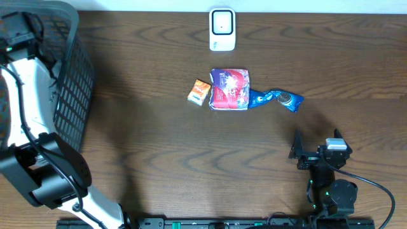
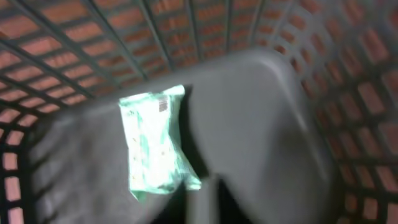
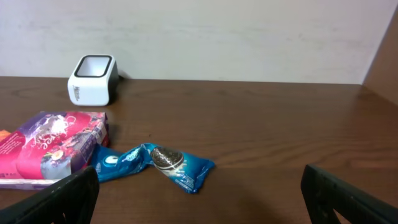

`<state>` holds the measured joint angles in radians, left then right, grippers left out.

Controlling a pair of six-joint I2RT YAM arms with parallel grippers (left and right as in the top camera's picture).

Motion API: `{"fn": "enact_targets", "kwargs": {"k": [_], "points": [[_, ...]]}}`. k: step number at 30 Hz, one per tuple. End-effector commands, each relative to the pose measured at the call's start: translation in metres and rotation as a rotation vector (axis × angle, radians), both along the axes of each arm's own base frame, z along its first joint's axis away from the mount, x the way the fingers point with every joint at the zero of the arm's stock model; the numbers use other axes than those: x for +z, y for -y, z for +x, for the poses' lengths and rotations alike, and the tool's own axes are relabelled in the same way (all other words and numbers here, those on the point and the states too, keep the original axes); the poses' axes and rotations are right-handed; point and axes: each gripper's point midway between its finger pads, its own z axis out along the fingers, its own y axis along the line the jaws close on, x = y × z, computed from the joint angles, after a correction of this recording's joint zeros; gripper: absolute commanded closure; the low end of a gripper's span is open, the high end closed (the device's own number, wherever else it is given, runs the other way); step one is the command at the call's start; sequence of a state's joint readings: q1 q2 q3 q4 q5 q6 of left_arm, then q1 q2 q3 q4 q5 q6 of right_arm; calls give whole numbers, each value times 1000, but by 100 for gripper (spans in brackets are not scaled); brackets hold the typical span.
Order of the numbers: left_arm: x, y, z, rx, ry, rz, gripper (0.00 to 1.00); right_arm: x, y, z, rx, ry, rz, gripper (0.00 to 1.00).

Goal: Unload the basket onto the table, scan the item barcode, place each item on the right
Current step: 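Reach into the basket and grasp the mint-green barcode pack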

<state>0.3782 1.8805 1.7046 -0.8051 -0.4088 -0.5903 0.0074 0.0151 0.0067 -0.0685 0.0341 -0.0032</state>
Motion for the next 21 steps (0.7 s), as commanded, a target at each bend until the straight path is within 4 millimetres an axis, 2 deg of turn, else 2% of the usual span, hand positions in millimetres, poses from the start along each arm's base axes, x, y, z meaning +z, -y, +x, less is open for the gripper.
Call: {"fn": "enact_targets", "kwargs": {"k": [1,9,16,21], "points": [[-18,-4,-3,1,-42,-28,39,-1,2,0,-10,0,17,1],[-43,-24,-8,90,-48,-57,36,-1,2,0,-10,0,17,1],[-103,-30,-8,105,-167,-81,32,-1,2,0,-10,0,17,1],[-129,-43,-13,137,-210,-73,31,-1,2,0,-10,0,17,1]]}}
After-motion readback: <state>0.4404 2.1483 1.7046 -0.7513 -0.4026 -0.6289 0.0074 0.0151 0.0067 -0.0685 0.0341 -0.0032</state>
